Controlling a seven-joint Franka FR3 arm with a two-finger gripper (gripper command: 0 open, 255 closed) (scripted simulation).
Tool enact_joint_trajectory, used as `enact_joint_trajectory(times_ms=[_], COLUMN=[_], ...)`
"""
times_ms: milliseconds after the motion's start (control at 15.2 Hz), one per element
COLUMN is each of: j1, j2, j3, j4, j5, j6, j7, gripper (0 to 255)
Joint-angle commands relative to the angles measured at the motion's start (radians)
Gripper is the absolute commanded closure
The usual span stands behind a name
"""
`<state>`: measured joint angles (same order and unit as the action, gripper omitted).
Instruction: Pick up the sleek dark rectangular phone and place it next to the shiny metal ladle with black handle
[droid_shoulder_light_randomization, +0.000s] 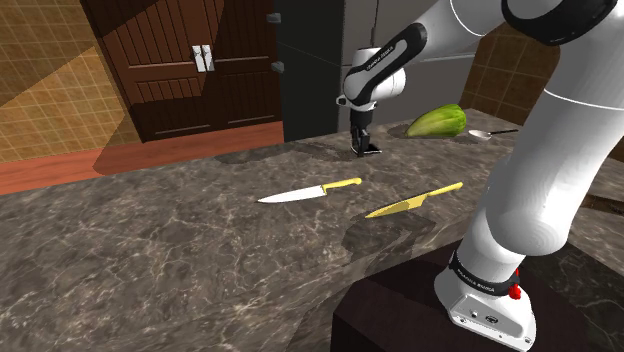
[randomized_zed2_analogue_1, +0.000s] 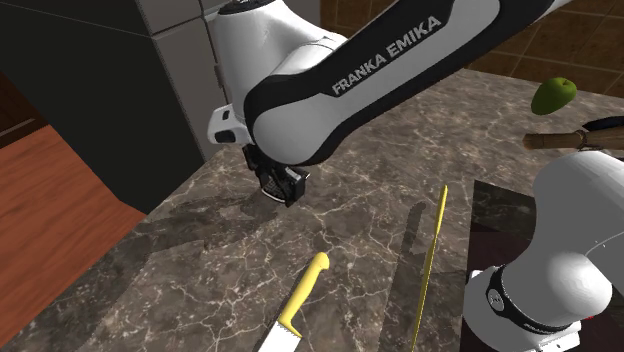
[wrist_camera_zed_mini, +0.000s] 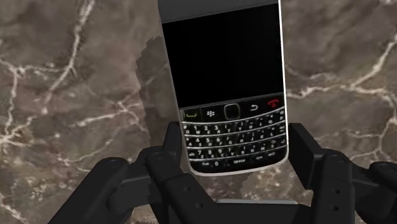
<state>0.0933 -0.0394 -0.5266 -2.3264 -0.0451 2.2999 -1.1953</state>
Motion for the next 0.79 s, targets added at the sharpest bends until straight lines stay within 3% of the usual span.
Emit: enact_joint_trajectory(times_ms=[0, 726], j1=[-0.001, -0.001], j2=[-0.018, -0.102], j3=[0.001, 0.014], j4=[0.010, 0.089], j5=[-0.011, -0.052], j6=[-0.027, -0.180], j7=[0.007, 0.038], gripper=[255, 255])
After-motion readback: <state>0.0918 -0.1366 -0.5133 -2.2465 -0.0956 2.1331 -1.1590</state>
